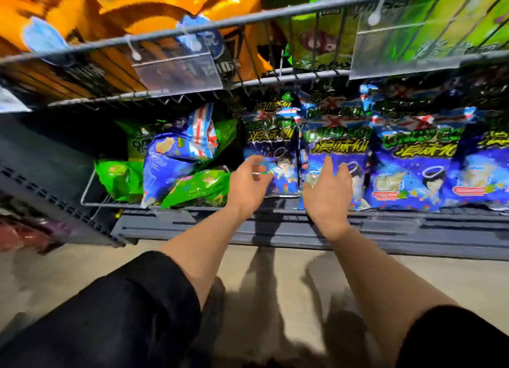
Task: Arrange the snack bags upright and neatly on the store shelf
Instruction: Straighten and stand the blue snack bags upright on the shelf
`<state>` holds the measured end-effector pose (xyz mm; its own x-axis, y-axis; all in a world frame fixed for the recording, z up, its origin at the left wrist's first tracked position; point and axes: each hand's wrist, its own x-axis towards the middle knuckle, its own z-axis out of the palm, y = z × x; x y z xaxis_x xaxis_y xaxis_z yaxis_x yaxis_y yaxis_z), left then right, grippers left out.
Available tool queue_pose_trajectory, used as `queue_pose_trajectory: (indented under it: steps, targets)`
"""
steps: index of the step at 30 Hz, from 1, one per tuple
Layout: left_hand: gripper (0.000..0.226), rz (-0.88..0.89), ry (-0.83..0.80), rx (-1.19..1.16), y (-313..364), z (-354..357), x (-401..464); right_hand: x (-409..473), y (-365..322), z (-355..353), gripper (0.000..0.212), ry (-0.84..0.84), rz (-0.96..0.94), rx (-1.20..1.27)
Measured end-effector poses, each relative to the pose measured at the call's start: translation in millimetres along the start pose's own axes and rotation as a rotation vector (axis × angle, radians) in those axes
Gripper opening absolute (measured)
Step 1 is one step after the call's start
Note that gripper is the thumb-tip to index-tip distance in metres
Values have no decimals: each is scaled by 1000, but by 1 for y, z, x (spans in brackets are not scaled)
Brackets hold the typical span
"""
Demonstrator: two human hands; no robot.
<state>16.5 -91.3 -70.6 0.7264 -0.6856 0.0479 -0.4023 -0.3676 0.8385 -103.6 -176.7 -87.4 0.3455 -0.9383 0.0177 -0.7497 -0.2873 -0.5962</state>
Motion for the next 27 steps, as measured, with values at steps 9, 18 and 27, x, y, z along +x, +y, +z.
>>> queue_pose_trajectory:
  steps: [9, 18, 27]
  targets:
    - [48, -51, 436, 367, -51, -122, -36, -40, -103, 46, 73, -261, -286, 239]
    - [114, 57, 399, 492, -90, -176, 3, -44, -156, 83, 44, -227, -546, 560]
    - [103, 27, 248, 401, -118, -187, 34, -31, -165, 97, 21, -243, -415, 825]
